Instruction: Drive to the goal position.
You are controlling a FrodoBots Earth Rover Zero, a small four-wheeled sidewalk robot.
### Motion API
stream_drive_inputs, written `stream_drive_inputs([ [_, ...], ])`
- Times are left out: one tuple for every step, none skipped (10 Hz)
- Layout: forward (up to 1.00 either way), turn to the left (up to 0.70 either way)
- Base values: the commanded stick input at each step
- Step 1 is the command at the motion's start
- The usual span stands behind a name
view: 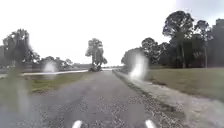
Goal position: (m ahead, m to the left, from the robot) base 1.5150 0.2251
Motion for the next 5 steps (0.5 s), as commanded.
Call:
stream_drive_inputs([
  [1.0, 0.0],
  [1.0, 0.0],
  [1.0, 0.0],
  [1.0, 0.0],
  [1.0, 0.0],
])
